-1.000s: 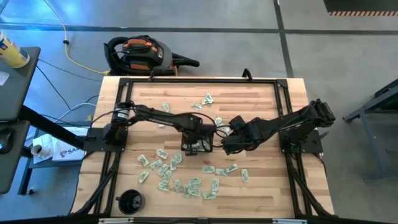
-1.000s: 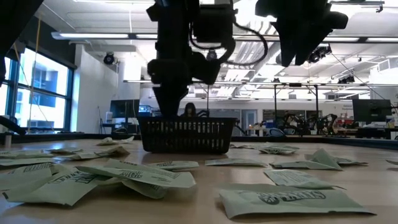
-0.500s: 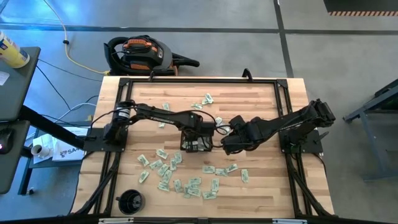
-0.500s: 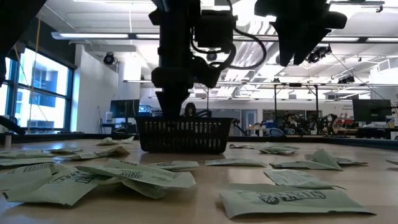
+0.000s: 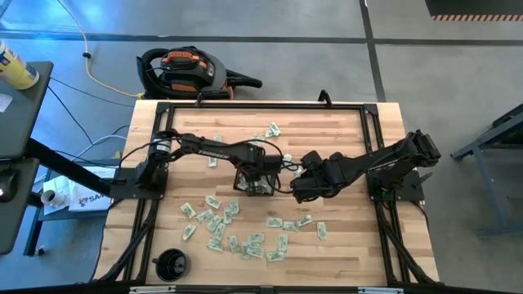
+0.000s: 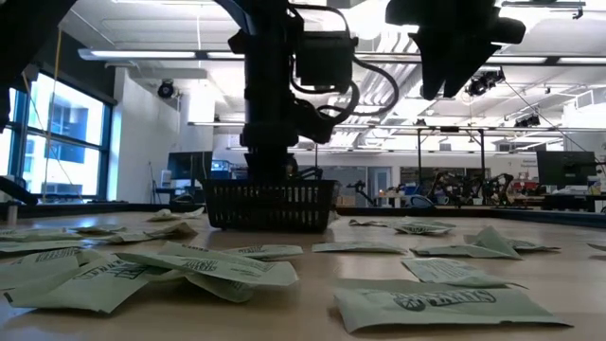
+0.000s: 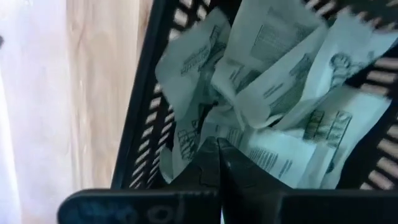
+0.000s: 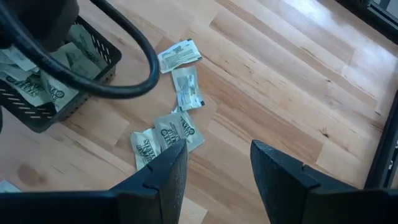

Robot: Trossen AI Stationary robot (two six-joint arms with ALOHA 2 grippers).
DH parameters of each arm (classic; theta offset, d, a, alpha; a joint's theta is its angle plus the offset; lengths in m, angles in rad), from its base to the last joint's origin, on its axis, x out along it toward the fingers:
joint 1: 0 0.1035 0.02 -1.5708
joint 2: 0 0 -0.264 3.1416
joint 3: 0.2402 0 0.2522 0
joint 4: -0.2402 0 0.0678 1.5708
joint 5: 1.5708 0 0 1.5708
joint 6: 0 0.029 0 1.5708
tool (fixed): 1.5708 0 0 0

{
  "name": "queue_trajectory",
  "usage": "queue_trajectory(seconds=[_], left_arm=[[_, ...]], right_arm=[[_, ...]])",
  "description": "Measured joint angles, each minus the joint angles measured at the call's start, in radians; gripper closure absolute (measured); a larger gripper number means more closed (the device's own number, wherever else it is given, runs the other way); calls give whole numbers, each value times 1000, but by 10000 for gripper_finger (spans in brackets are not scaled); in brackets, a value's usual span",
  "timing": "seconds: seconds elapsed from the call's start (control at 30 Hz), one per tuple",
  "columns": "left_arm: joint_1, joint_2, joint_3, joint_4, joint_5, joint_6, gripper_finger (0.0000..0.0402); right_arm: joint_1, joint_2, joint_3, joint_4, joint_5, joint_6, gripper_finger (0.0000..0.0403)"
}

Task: Pick and place Stevia / Truvia into bins
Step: Adjust the green stevia packets in the black basket

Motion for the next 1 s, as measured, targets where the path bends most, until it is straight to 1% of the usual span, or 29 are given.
queue_trajectory(seconds=[0.07, 0.13, 0.23, 0.37, 0.5, 0.6, 0.67, 0.73, 0.8, 1.0], left_arm=[[-4, 0, 0, 1, -13, 0, 369], [-9, -1, 0, -11, -51, 0, 354], [-10, -3, 21, -77, -100, 0, 344], [-8, -5, 37, -116, -99, -1, 359], [-28, -5, 48, -188, -43, -18, 377], [-49, -5, 48, -193, -17, -23, 372], [-65, -5, 48, -193, -18, -26, 358], [-81, -5, 48, -191, -42, -26, 346], [-89, -5, 49, -186, -68, -26, 343], [-88, -5, 95, -249, -69, -27, 376]], right_arm=[[0, 0, 0, 0, 0, 0, 234], [0, 0, 0, 0, 0, 0, 234], [0, 0, 0, 0, 12, -5, 234], [-3, 0, 0, 0, 21, -5, 234], [-6, 0, 0, 0, 19, -7, 234], [-6, 0, 0, 0, 25, -8, 234], [-6, 0, 0, 0, 25, -8, 234], [-6, 0, 0, 0, 25, -8, 234], [-6, 0, 0, 0, 27, -8, 234], [-6, 0, 0, 0, 33, -8, 234]])
